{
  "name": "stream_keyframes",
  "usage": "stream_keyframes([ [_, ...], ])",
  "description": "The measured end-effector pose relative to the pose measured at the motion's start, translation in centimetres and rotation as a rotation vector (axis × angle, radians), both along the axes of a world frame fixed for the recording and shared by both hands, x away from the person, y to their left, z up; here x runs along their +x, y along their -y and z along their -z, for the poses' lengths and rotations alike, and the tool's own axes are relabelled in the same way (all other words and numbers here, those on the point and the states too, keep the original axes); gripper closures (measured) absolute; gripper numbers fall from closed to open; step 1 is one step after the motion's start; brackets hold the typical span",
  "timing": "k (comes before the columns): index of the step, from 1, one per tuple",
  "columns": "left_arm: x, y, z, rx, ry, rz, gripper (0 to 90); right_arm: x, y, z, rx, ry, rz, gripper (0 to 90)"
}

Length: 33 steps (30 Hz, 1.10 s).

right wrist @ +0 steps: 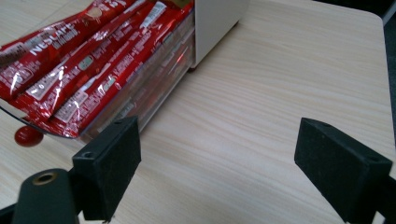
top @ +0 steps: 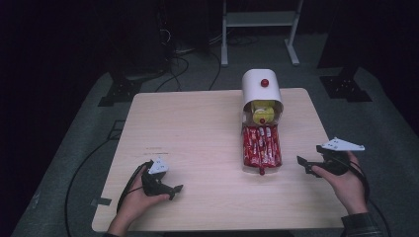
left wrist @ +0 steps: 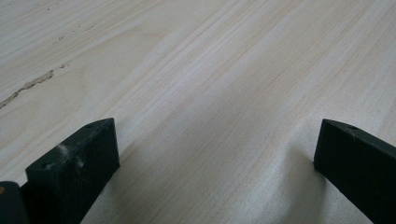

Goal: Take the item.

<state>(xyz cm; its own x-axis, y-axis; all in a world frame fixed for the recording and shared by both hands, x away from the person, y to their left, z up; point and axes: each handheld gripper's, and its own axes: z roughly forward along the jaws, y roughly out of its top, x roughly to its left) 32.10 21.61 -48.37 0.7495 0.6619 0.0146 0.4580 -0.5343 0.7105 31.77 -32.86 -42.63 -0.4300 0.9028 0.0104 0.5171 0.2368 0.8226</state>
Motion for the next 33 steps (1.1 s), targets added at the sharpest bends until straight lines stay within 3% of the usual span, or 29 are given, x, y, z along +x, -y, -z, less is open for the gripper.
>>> stream_keyframes([
  [33, 0.0, 0.0, 0.0, 0.000, 0.000, 0.000, 0.0, 1.6, -1.9, -2.3, 0.002, 0.028, -0.052, 13.8],
])
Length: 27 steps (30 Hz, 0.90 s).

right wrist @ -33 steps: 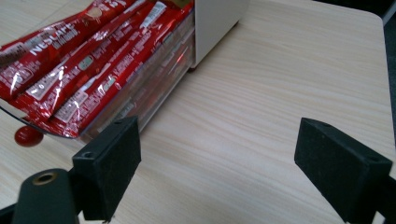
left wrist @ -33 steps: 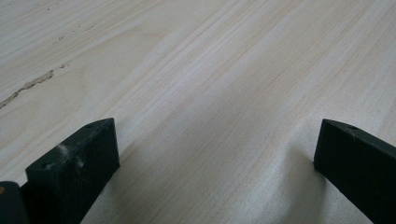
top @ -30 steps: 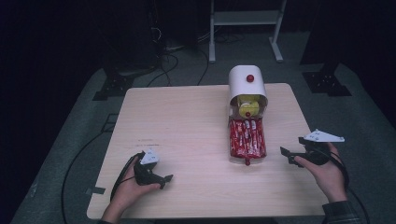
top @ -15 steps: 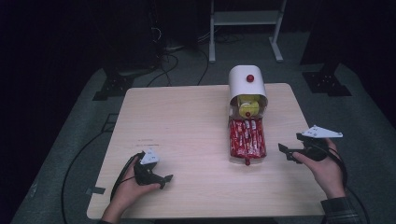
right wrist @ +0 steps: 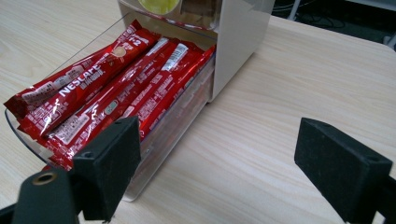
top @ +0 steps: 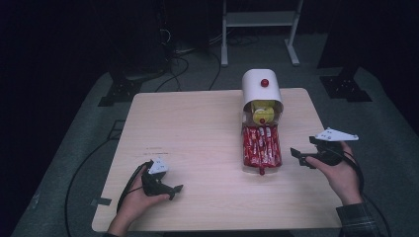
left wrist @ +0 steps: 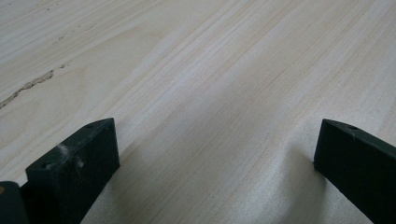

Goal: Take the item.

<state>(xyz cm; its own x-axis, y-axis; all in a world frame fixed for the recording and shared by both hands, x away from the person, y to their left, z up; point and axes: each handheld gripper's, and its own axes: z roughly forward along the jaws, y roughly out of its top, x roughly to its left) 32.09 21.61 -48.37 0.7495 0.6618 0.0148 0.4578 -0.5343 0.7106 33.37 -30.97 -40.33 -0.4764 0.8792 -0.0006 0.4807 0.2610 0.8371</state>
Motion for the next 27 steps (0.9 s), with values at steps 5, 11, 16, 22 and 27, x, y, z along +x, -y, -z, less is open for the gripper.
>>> stream_keyframes([
  [5, 0.0, 0.0, 0.0, 0.000, 0.000, 0.000, 0.0, 0.2, -0.4, -0.3, 0.001, 0.005, -0.010, 13.8],
  [11, 0.0, 0.0, 0.0, 0.000, 0.000, 0.000, 0.0, 0.6, -1.0, -0.7, 0.004, 0.010, -0.021, 13.8],
  [16, 0.0, 0.0, 0.0, 0.000, 0.000, 0.000, 0.0, 0.9, -1.4, -1.0, 0.006, 0.016, -0.031, 13.8],
  [22, 0.0, 0.0, 0.0, 0.000, 0.000, 0.000, 0.0, 1.1, -1.9, -1.1, 0.009, 0.017, -0.040, 13.8],
  [27, 0.0, 0.0, 0.0, 0.000, 0.001, 0.000, 0.0, 1.4, -2.4, -1.4, 0.013, 0.020, -0.054, 13.8],
])
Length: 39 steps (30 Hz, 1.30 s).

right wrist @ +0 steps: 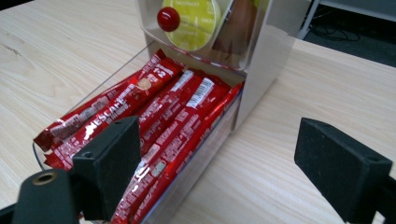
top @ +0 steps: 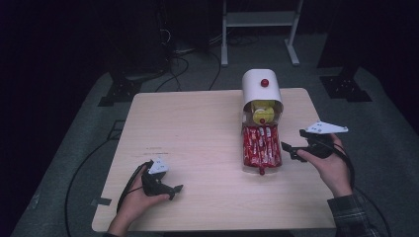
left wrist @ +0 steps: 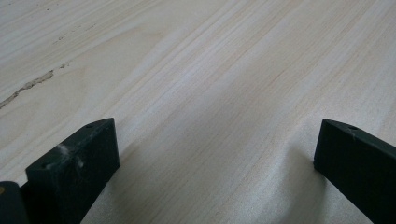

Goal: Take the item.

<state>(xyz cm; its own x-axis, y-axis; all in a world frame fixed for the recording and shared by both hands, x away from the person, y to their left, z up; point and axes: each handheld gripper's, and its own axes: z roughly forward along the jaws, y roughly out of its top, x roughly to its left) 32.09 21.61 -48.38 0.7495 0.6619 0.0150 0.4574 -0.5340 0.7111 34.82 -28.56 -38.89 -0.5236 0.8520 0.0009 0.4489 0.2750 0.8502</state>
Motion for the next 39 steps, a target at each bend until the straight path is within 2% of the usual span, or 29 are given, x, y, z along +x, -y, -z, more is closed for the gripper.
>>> stream_keyframes([
  [13, 0.0, 0.0, 0.0, -0.002, 0.001, 0.000, 0.0, 0.6, -1.4, -0.3, 0.011, 0.003, -0.025, 13.8],
  [39, 0.0, 0.0, 0.0, -0.004, 0.000, -0.002, 0.0, 2.0, -4.1, 0.5, -0.012, -0.026, -0.069, 13.8],
])
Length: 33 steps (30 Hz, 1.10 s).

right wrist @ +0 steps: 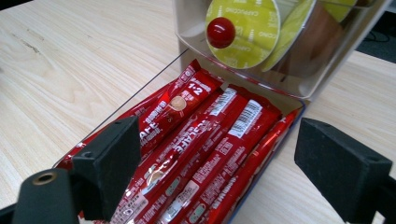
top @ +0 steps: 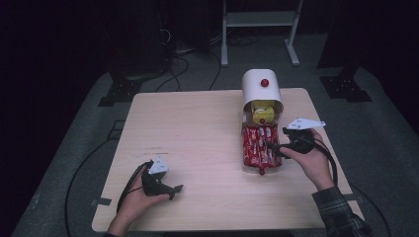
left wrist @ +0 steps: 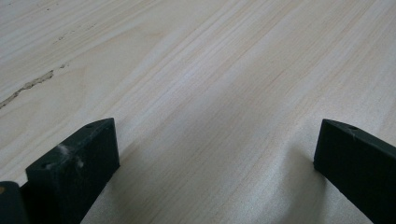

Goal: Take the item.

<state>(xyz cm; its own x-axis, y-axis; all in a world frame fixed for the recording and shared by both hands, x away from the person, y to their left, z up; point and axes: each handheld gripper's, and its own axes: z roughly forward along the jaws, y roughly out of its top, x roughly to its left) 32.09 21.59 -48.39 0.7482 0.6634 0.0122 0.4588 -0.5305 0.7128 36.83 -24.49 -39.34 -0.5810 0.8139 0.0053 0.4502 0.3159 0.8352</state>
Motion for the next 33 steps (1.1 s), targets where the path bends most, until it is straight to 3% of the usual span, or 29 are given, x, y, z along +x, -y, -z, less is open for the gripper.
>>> stream_keyframes([
  [15, 0.0, 0.0, 0.0, 0.000, 0.000, 0.000, 0.0, 0.8, -1.7, 1.0, -0.026, -0.021, -0.028, 14.4],
  [33, 0.0, 0.0, 0.0, 0.003, 0.001, 0.002, 0.0, 1.2, -2.4, 2.0, -0.055, -0.043, -0.044, 18.1],
])
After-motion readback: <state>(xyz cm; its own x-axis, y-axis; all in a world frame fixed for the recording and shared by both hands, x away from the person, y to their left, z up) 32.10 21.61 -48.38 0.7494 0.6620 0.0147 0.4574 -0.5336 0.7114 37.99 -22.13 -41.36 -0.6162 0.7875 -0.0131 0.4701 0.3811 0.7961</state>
